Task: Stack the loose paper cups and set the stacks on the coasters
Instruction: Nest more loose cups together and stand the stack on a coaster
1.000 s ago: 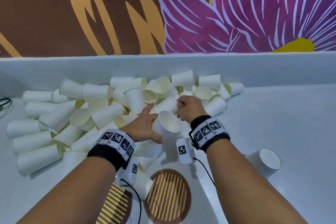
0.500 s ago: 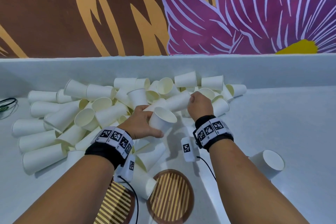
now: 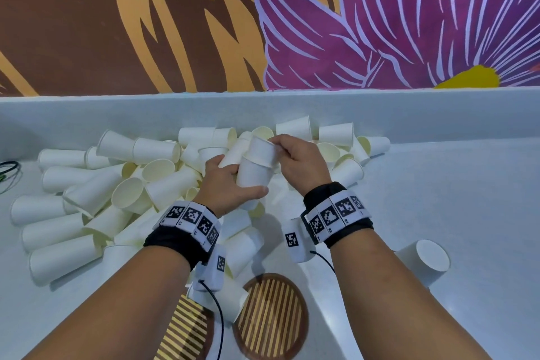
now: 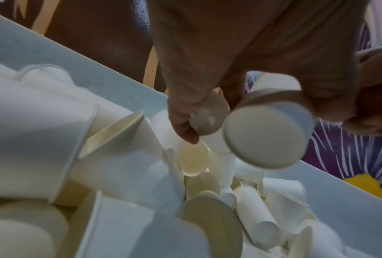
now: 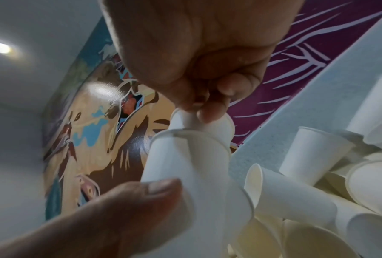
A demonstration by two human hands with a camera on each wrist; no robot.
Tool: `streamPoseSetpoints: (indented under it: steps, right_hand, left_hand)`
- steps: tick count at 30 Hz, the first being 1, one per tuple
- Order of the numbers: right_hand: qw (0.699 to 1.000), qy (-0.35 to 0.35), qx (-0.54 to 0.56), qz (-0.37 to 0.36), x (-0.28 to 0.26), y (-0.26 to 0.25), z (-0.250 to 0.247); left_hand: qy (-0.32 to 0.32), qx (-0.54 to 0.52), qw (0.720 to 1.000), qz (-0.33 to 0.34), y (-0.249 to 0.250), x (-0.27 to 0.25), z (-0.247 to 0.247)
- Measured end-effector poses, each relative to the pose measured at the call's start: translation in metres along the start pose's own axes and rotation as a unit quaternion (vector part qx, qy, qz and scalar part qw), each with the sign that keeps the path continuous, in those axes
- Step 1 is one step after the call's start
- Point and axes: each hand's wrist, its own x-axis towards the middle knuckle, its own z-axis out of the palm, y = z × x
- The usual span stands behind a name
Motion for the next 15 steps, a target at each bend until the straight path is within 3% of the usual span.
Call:
streamPoseSetpoints:
  steps: [3, 8, 10, 12, 15]
  right_hand:
    - [0.999, 0.017, 0.038, 0.006, -0.001, 0.005, -0.001]
    - [0.991, -0.099, 0.085, 0.021, -0.005, 0.005, 0.005]
    - [0.987, -0.045, 0.144, 0.049, -0.005, 0.005, 0.005]
    - [0.990, 0.033, 0.121, 0.064, 0.000, 0.010, 0.004]
    - [0.993, 0.028, 0.044, 0.105, 0.006, 0.020, 0.002]
  left_hand:
    - [-0.003, -0.032, 0.999, 0.006, -0.003, 0.000, 0.001]
    - [0.022, -0.038, 0.999, 0.009, -0.003, -0.003, 0.003]
    - [0.013, -0.045, 0.999, 0.013, -0.002, -0.003, 0.000]
    - [-0.028, -0.066, 0.997, 0.024, -0.003, -0.003, -0.002]
    - [-0.087, -0.093, 0.991, 0.033, -0.003, -0.005, -0.005]
